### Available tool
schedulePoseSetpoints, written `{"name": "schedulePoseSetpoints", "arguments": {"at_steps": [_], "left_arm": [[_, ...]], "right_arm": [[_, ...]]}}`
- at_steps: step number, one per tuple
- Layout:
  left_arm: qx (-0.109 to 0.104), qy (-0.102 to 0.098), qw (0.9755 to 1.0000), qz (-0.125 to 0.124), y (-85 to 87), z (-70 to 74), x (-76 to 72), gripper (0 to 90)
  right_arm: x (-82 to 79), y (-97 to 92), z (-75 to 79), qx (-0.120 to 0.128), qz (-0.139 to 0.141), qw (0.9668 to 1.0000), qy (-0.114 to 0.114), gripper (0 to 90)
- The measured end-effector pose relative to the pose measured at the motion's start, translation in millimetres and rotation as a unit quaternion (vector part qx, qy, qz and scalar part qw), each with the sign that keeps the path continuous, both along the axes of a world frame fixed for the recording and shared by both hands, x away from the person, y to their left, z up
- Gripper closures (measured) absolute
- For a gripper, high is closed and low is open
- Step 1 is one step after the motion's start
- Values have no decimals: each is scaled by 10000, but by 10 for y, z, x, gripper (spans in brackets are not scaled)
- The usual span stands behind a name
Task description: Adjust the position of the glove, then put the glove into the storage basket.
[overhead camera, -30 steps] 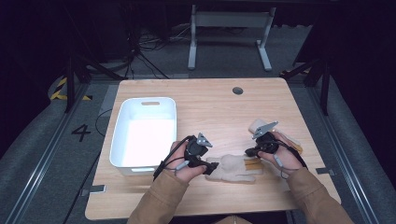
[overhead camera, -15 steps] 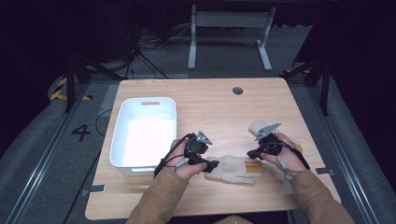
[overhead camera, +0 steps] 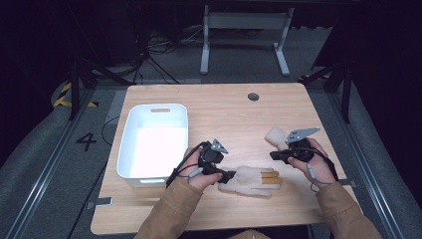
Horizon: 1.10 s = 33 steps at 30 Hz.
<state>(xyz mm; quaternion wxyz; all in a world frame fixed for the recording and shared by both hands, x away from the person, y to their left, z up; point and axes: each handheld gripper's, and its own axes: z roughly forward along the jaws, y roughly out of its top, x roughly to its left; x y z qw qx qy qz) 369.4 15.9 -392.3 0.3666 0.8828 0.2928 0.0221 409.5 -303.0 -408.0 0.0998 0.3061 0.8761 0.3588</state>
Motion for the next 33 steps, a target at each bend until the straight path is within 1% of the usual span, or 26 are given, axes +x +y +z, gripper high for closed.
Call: {"name": "schedulePoseSetpoints", "arguments": {"at_steps": [1, 2, 3, 4, 5, 8, 9, 11, 13, 14, 16, 17, 18, 19, 20, 21, 22, 24, 26, 29, 33], "left_arm": [[-16, 10, 10000, 10, 1, -2, 3, 336], [5, 8, 10000, 24, 6, -4, 8, 336], [21, -7, 10000, 42, 9, -6, 11, 336], [17, 1, 10000, 56, 12, -8, 12, 336], [4, 16, 10000, 54, 14, -9, 12, 336], [24, 23, 10000, 38, 15, -9, 0, 336], [14, 16, 10000, 33, 17, -7, -4, 336], [5, 16, 10000, 50, 22, -9, -4, 336], [12, 32, 10000, 59, 27, -10, -5, 336], [27, 25, 10000, 80, 43, -14, -7, 336], [19, 42, 9999, 95, 53, -14, -9, 336], [11, 28, 9999, 106, 65, -14, -10, 336], [13, 36, 9999, 129, 77, -10, -12, 336], [-27, 58, 9999, 133, 100, -9, -10, 335], [-27, 58, 9999, 133, 100, -9, -10, 334], [-45, 79, 9999, 124, 118, -14, -11, 333], [-20, 86, 9999, 124, 128, -15, -12, 332], [-14, 80, 9999, 136, 135, -18, -12, 331], [5, 95, 9998, 145, 149, -25, -22, 327], [10, 92, 9998, 160, 159, -25, -29, 326], [37, 108, 9998, 134, 170, -28, -32, 323]], "right_arm": [[2, -41, 30, 100, -112, 9998, -91, 874], [2, -41, 30, 100, -112, 9998, -91, 874], [8, -63, 41, 138, -164, 9997, -140, 862], [15, -107, 56, 201, -273, 9992, -192, 847], [15, -107, 56, 201, -273, 9992, -192, 847], [27, -177, 78, 294, -489, 9981, -234, 817], [38, -221, 89, 327, -601, 9973, -267, 799], [49, -261, 96, 327, -735, 9963, -287, 778], [57, -280, 97, 335, -767, 9961, -291, 765], [71, -317, 98, 356, -882, 9950, -318, 737], [81, -336, 99, 356, -936, 9944, -324, 724], [101, -375, 101, 360, -1037, 9934, -340, 691], [111, -393, 100, 400, -1074, 9928, -336, 670], [124, -415, 99, 409, -1075, 9928, -342, 646], [124, -415, 99, 409, -1075, 9928, -342, 646], [142, -459, 102, 447, -1132, 9920, -345, 625], [154, -486, 103, 444, -1158, 9916, -380, 612], [163, -510, 104, 434, -1207, 9910, -384, 598], [201, -577, 93, 408, -1275, 9903, -370, 573], [235, -638, 69, 362, -1345, 9897, -335, 566], [266, -711, 47, 371, -1418, 9888, -267, 562]]}}
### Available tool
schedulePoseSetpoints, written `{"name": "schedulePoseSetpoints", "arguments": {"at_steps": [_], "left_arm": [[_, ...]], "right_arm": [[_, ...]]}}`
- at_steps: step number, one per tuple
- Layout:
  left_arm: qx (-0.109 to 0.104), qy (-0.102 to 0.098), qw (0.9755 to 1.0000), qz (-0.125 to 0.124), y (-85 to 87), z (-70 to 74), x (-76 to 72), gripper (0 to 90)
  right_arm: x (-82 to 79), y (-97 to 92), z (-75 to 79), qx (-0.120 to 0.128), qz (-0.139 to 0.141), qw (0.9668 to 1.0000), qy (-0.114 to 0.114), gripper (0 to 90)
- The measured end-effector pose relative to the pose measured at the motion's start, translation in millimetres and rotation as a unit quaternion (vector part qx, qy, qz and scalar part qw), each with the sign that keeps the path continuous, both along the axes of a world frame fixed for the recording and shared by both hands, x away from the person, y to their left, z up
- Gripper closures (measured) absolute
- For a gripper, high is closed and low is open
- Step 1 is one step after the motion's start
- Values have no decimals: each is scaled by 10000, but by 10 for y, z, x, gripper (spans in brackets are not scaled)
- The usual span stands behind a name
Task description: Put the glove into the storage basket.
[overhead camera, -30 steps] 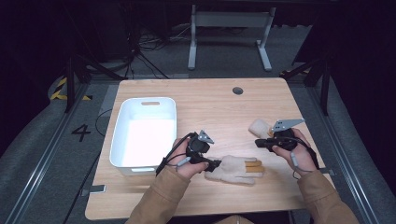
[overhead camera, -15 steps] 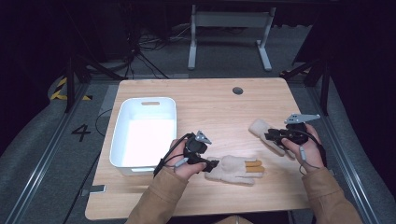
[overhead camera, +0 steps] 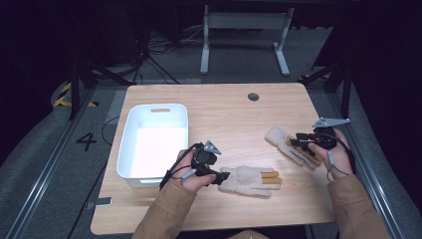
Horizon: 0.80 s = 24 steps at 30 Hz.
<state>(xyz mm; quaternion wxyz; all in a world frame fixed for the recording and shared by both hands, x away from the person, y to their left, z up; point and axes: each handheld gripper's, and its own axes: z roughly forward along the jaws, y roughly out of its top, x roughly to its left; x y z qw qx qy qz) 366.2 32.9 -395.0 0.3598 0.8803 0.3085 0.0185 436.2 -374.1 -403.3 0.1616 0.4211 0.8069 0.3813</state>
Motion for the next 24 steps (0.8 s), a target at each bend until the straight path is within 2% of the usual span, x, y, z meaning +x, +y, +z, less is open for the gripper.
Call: {"name": "schedulePoseSetpoints", "arguments": {"at_steps": [2, 3, 4, 6, 12, 13, 15, 16, 17, 18, 20, 22, 24], "left_arm": [[7, 18, 10000, -30, 1, -2, -1, 322], [-11, 115, 9999, -97, 1, -4, -4, 321], [-22, 280, 9994, -203, -4, -9, -18, 341], [103, 296, 9993, -225, -10, -11, -33, 345], [229, 302, 9990, -220, 8, -27, -76, 343], [297, 299, 9989, -185, 30, -35, -91, 343], [329, 320, 9988, -181, 41, -41, -97, 349], [374, 434, 9982, -173, 62, -58, -107, 360], [374, 434, 9982, -173, 62, -58, -107, 362], [411, 458, 9980, -169, 75, -63, -110, 364], [456, 529, 9975, -123, 100, -69, -122, 367], [476, 553, 9973, -66, 144, -69, -143, 367], [466, 560, 9973, -35, 157, -70, -150, 367]], "right_arm": [[2, -11, -3, 9, -17, 10000, 42, 560], [8, -21, -8, -8, 1, 10000, 67, 560], [12, -35, -9, -188, 83, 9996, 168, 573], [14, -45, -2, -384, 177, 9988, 264, 586], [67, -65, -28, -572, 236, 9971, 443, 599], [108, -66, -51, -722, 235, 9957, 528, 594], [129, -63, -65, -773, 223, 9951, 570, 591], [165, -55, -89, -857, 207, 9935, 718, 598], [165, -55, -89, -857, 207, 9935, 718, 598], [201, -45, -107, -920, 252, 9920, 830, 592], [219, -37, -119, -935, 269, 9915, 866, 592], [268, -16, -141, -1125, 235, 9891, 923, 588], [284, -11, -148, -1181, 249, 9883, 938, 582]]}}
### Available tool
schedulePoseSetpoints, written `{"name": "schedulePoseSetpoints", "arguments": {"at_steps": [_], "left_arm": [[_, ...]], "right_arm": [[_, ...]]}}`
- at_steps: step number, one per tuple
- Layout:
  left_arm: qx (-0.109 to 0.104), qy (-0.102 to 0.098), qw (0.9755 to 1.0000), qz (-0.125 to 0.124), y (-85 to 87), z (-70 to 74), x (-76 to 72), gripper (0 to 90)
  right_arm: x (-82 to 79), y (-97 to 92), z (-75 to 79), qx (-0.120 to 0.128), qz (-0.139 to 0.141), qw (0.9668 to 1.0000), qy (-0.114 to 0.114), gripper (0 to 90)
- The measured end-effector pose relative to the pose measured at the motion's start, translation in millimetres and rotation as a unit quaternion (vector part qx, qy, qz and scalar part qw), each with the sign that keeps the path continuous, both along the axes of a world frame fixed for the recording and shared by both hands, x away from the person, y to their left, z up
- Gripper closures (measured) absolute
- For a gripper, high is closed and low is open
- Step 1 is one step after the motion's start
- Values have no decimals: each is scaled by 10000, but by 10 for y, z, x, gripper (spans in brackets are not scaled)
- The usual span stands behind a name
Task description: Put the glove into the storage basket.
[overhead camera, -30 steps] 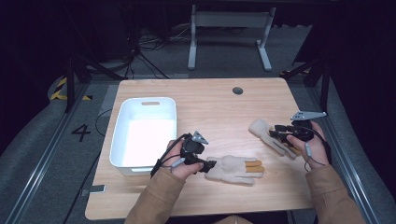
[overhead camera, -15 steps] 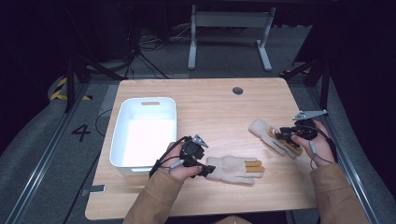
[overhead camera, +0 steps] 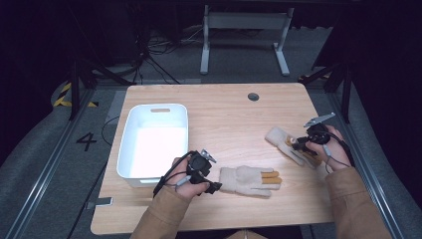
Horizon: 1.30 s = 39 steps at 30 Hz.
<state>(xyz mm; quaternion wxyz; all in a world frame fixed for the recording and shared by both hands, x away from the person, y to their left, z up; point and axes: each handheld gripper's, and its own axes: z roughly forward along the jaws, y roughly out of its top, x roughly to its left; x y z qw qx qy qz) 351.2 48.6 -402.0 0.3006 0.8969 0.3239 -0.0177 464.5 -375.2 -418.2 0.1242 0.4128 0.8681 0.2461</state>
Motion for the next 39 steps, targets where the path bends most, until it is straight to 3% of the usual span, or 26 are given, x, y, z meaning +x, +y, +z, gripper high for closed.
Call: {"name": "schedulePoseSetpoints", "arguments": {"at_steps": [11, 21, 30, 39], "left_arm": [[36, -38, 10000, 59, 42, -13, -19, 363], [5, -46, 10000, 46, 41, -11, -20, 363], [-72, -133, 9998, 93, 62, 13, -11, 365], [-80, -174, 9998, 18, 28, 28, 7, 369]], "right_arm": [[86, 35, -107, -227, 7, 9992, 332, 561], [81, 53, -99, -301, 29, 9990, 340, 677], [70, 18, -68, -253, -61, 9991, 332, 733], [-20, -32, 64, 28, -15, 9998, 189, 737]]}}
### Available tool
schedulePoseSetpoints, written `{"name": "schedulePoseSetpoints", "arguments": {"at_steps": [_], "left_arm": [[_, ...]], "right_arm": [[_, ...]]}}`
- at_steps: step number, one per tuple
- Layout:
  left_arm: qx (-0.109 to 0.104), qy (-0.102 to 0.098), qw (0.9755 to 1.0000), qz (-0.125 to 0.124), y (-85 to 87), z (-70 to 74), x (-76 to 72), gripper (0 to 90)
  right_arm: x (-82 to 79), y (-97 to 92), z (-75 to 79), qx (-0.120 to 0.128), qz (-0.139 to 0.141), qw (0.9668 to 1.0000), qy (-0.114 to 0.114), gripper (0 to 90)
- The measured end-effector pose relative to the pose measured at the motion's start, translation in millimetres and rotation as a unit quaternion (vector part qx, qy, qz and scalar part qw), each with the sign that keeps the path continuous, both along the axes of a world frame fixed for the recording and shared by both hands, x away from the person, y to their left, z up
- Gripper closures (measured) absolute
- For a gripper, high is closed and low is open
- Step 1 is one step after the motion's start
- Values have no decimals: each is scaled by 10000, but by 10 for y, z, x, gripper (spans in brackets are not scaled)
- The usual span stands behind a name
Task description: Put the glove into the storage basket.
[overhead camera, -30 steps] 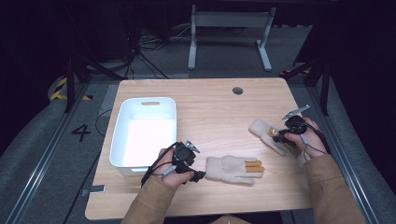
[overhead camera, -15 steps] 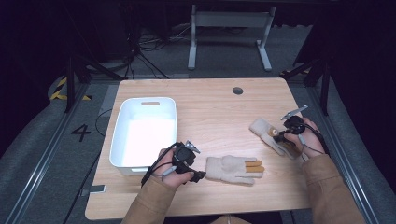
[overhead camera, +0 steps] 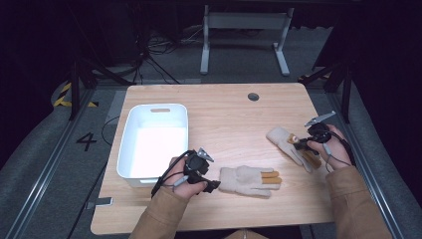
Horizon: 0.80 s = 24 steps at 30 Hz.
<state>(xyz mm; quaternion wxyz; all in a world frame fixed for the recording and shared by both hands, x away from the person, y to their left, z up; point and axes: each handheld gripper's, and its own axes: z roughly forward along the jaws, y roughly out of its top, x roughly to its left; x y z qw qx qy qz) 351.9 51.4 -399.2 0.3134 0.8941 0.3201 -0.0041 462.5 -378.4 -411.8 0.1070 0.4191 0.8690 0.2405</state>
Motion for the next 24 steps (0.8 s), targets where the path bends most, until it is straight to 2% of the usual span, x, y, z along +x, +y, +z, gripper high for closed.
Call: {"name": "schedulePoseSetpoints", "arguments": {"at_steps": [7, 11, 24], "left_arm": [[-22, -6, 10000, -57, -45, 11, 23, 369], [-21, -58, 9999, -119, -58, 38, 32, 369], [-15, -28, 9998, -205, -93, 53, 48, 369]], "right_arm": [[-88, -29, 116, 131, 74, 9998, -117, 737], [-173, -43, 233, 225, 216, 9992, -253, 738], [-351, -110, 468, 331, 402, 9982, -309, 738]]}}
